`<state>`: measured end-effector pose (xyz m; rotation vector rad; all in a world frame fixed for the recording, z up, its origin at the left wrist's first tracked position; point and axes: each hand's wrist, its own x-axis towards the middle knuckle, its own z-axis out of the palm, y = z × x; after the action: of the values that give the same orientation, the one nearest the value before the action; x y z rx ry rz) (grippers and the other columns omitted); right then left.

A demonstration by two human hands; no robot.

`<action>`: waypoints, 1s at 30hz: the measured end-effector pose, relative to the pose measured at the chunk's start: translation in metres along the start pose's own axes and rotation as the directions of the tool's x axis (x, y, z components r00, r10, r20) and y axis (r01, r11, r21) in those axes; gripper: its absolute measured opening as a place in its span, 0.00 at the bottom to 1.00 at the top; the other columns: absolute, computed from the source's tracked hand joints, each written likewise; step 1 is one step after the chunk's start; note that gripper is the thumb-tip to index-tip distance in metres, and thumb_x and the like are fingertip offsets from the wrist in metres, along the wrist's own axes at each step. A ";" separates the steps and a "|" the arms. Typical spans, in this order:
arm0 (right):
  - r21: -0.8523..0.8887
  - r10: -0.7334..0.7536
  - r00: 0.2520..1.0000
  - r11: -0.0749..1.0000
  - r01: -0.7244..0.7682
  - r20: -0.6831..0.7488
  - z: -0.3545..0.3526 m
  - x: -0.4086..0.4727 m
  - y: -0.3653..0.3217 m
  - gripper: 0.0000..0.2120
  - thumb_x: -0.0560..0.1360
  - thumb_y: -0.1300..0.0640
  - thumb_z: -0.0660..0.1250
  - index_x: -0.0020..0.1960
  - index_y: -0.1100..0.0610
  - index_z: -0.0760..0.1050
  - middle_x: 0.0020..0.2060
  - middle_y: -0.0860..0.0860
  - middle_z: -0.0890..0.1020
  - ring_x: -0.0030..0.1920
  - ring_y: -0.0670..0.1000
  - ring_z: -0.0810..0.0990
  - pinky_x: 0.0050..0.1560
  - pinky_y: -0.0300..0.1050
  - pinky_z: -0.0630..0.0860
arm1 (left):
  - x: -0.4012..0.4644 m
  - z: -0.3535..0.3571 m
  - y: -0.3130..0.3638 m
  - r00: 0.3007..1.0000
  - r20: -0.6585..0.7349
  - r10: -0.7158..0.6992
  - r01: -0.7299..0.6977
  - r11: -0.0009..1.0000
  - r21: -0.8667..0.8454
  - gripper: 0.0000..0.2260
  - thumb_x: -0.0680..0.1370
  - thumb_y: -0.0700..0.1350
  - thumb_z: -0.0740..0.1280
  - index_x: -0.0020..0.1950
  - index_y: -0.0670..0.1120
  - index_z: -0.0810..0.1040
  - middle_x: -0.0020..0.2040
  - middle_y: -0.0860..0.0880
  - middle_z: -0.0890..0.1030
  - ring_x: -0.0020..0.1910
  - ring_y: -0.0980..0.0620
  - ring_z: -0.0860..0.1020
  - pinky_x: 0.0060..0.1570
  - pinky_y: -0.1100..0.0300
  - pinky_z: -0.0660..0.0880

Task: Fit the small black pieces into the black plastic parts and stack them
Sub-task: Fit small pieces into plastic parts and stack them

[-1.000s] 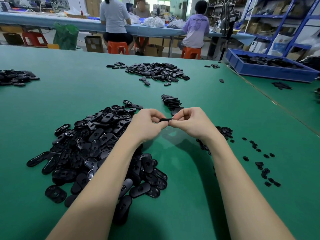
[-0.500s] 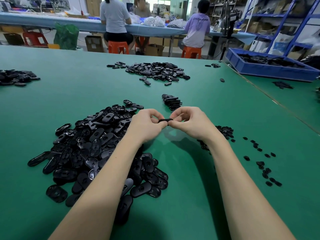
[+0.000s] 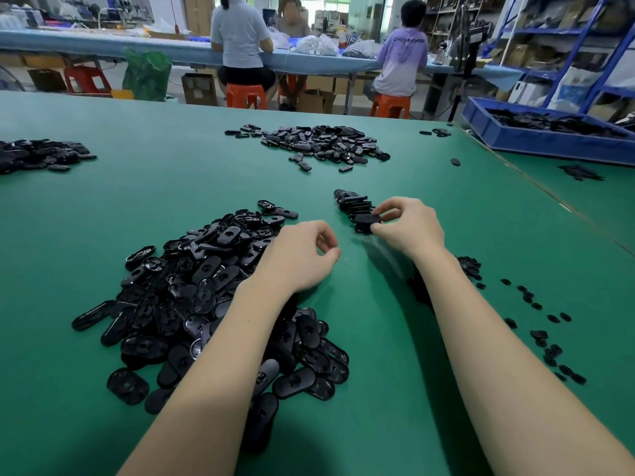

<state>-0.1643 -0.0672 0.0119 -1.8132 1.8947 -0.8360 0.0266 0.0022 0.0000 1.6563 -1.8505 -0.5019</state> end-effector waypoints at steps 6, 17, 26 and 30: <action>-0.097 0.028 1.000 0.995 -0.028 -0.006 0.007 0.020 -0.010 0.12 0.72 0.55 0.72 0.55 0.45 0.81 0.54 0.48 0.83 0.58 0.53 0.79 0.62 0.51 0.75 | -0.002 0.000 0.001 0.996 0.088 0.036 -0.045 0.993 0.106 0.03 0.76 0.53 0.69 0.43 0.57 0.77 0.41 0.61 0.80 0.42 0.59 0.78 0.54 0.53 0.78; 0.057 -0.145 0.987 0.987 0.149 -0.070 0.015 -0.032 -0.004 0.08 0.74 0.54 0.70 0.52 0.48 0.81 0.49 0.44 0.84 0.44 0.49 0.79 0.47 0.44 0.76 | 0.001 -0.030 -0.008 0.998 -0.040 0.040 -0.035 0.993 0.114 0.09 0.77 0.40 0.66 0.48 0.54 0.80 0.42 0.58 0.80 0.42 0.53 0.79 0.54 0.58 0.77; 0.030 -0.275 0.959 0.961 0.274 0.064 0.027 -0.056 -0.006 0.07 0.76 0.53 0.68 0.53 0.46 0.81 0.54 0.44 0.83 0.60 0.50 0.79 0.62 0.52 0.76 | -0.003 -0.039 -0.021 0.999 0.036 -0.040 0.018 0.878 0.478 0.17 0.74 0.59 0.70 0.62 0.57 0.79 0.62 0.52 0.79 0.64 0.47 0.74 0.66 0.51 0.68; 0.020 -0.272 0.958 0.962 0.271 0.094 0.026 -0.055 -0.007 0.06 0.76 0.52 0.69 0.51 0.47 0.82 0.51 0.44 0.84 0.57 0.49 0.79 0.62 0.52 0.76 | -0.005 -0.039 -0.019 0.998 0.042 -0.036 0.013 0.886 0.464 0.16 0.71 0.60 0.73 0.58 0.59 0.80 0.59 0.54 0.78 0.63 0.48 0.75 0.65 0.51 0.66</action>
<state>-0.1371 -0.0171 -0.0099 -2.1013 1.6037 -0.8250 0.0663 0.0084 0.0162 1.9876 -2.1043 -0.1065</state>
